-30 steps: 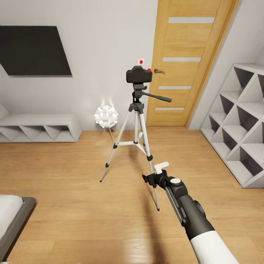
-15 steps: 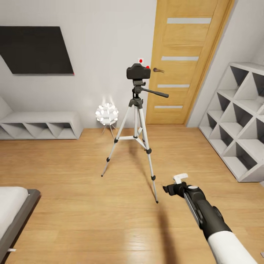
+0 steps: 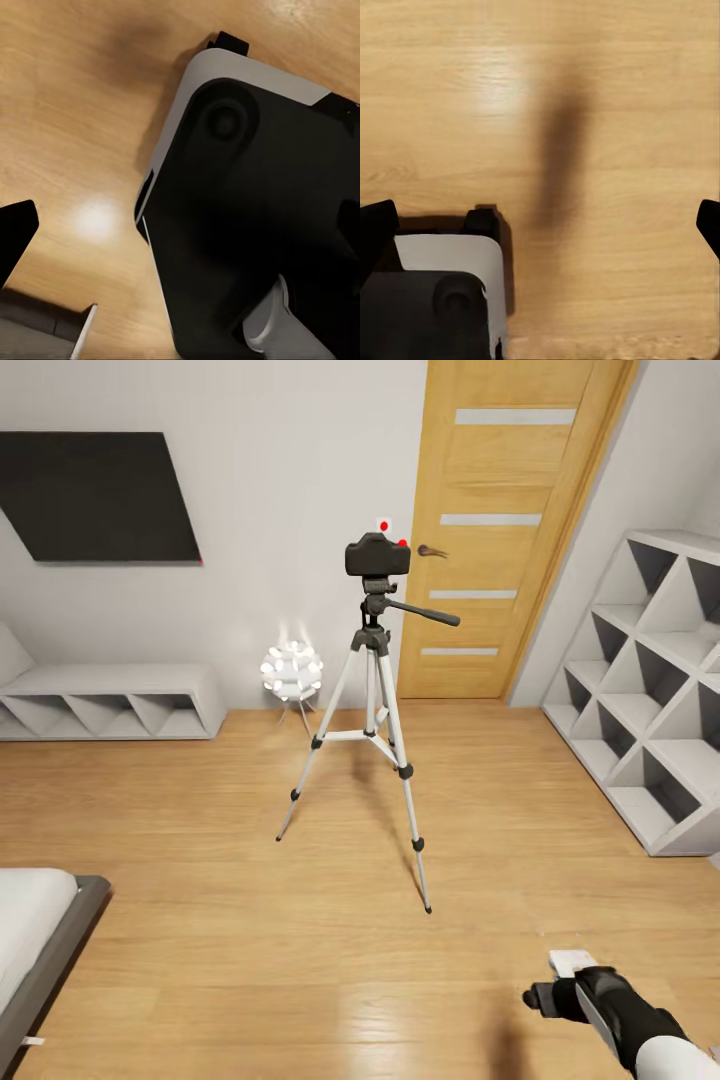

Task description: Attach the digital camera to the camera tripod in the bedroom.

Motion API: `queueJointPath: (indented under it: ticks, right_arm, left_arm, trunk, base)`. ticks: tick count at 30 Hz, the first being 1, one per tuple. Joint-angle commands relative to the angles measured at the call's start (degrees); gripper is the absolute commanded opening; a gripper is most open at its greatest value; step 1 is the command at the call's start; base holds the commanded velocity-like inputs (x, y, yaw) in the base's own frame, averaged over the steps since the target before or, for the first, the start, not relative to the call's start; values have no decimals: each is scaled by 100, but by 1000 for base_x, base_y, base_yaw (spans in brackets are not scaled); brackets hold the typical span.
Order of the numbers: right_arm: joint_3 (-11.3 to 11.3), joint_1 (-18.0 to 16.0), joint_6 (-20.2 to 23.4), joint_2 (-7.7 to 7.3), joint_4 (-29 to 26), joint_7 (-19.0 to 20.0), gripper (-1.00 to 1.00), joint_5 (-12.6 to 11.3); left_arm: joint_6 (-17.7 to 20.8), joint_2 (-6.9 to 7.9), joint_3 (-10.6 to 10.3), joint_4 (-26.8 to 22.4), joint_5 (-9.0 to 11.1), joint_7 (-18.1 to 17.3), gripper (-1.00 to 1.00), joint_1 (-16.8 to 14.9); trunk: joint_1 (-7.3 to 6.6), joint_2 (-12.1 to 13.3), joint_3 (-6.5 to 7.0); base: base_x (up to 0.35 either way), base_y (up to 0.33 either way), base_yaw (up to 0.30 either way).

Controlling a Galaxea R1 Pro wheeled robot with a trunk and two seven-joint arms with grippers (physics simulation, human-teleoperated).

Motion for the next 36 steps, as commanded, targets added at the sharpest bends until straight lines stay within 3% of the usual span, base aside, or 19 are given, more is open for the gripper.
queueJointPath:
  ticks: [1, 6, 11, 21, 29, 36]
  right_arm:
    - [-52, 6, -131, -37, 330, 33, 100, 48]
    - [-62, 47, -1023, -139, 1674, -13, 100, 52]
    - [-63, 397, -1689, -145, 2157, -88, 100, 50]
    - [-83, 1722, -2505, -95, 2376, -169, 100, 11]
    - [-89, 1975, -2969, -72, 2401, -176, 100, 3]
    - [-89, 2018, -3054, 76, 2405, -181, 100, -2]
  left_arm:
    - [19, 1, -48, -2, 47, 16, 100, 19]
    - [14, -1, -48, -2, 47, 15, 100, 132]
    - [12, -17, -50, -3, 47, 14, 100, 223]
    - [15, -18, -50, -2, 45, 13, 100, 368]
    - [27, -11, -49, -2, 22, 13, 100, 389]
    - [43, 3, -48, -2, 6, 7, 100, 394]
  trunk:
    - [3, -10, -8]
    - [3, -10, -8]
    - [3, -10, -8]
    - [3, -10, -8]
    - [3, -10, -8]
    - [3, -10, -8]
  base:
    - [-1, 0, 0]
    - [0, 0, 0]
    - [0, 0, 0]
    - [0, 0, 0]
    - [0, 0, 0]
    - [0, 0, 0]
